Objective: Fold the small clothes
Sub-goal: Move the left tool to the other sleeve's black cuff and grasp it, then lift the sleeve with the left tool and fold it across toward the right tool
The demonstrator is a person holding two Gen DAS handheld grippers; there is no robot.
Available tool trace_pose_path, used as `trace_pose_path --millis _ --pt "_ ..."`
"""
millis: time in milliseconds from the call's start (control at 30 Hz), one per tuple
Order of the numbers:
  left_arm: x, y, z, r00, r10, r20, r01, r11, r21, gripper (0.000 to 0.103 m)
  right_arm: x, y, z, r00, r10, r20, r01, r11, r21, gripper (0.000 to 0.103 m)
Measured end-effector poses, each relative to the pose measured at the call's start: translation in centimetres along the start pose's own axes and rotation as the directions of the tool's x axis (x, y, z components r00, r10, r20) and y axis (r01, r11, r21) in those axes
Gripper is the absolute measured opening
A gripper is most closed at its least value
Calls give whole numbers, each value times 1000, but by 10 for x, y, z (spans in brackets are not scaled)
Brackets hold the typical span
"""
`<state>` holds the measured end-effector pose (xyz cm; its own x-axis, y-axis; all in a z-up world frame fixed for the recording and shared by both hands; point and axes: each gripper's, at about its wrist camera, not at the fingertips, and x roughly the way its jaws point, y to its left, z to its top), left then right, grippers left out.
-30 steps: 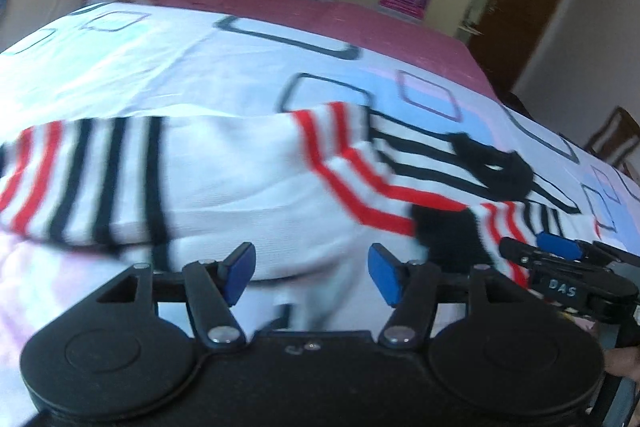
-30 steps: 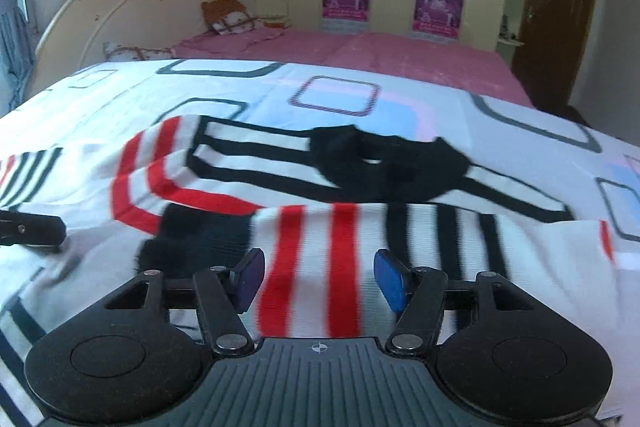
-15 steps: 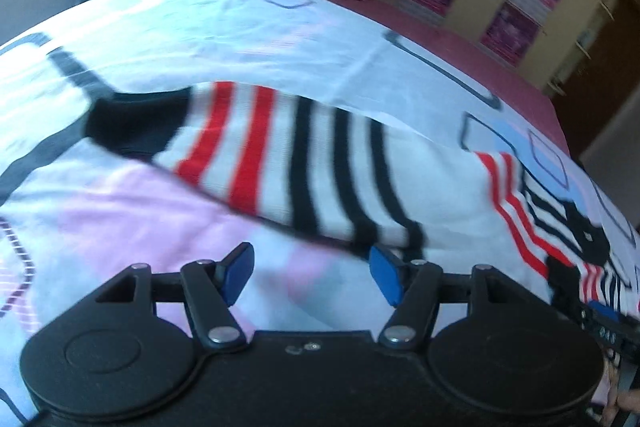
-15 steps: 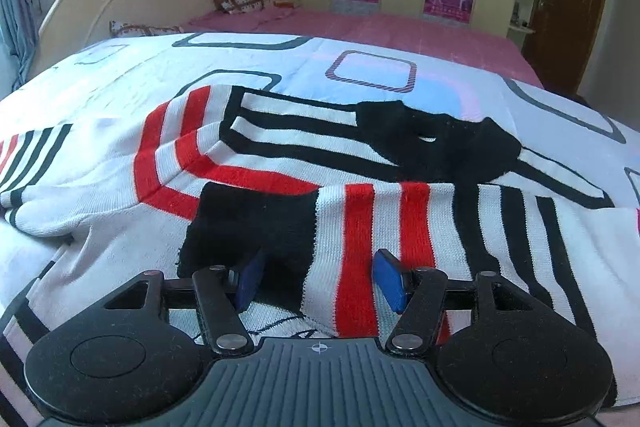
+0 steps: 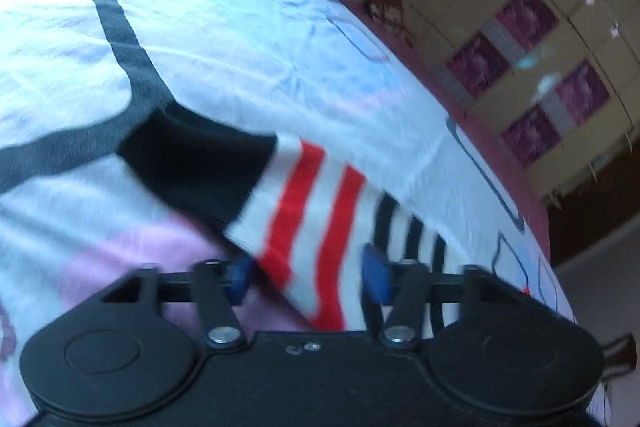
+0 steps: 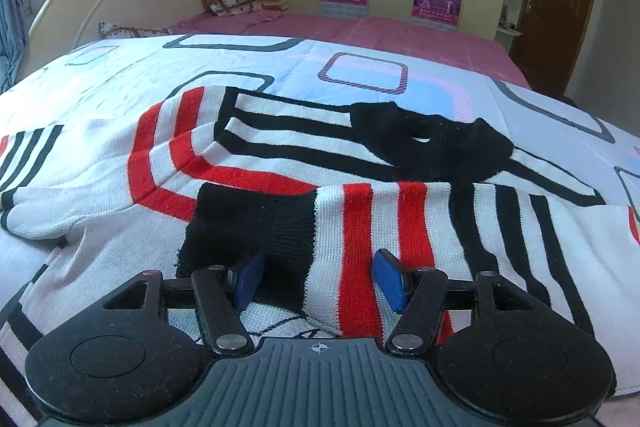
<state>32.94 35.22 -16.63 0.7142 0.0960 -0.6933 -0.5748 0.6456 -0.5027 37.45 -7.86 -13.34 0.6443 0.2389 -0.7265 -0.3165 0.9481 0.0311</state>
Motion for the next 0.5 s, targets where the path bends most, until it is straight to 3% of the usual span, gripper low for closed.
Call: trace_pose_path --millis 67,233,300,367,500 --pt "4 6 4 1000 17 15 -16 1000 -20 14 1 0 0 1000 -4 2 4 1000 3 60" --pt "-4 2 5 999 -1 42 1 1000 1 7 -3 1 4 1000 -8 7 8 1000 20 61" --pt "-17 -13 5 997 -40 68 36 998 55 7 -9 -1 4 999 -17 42 15 999 47 60" --pt "-27 -35 5 993 -95 67 87 989 116 7 -2 -1 0 1000 -12 -1 13 999 37 60" --pt "-45 -102 -10 970 -241 22 225 933 282 7 -9 -9 4 1000 13 18 -14 998 65 60"
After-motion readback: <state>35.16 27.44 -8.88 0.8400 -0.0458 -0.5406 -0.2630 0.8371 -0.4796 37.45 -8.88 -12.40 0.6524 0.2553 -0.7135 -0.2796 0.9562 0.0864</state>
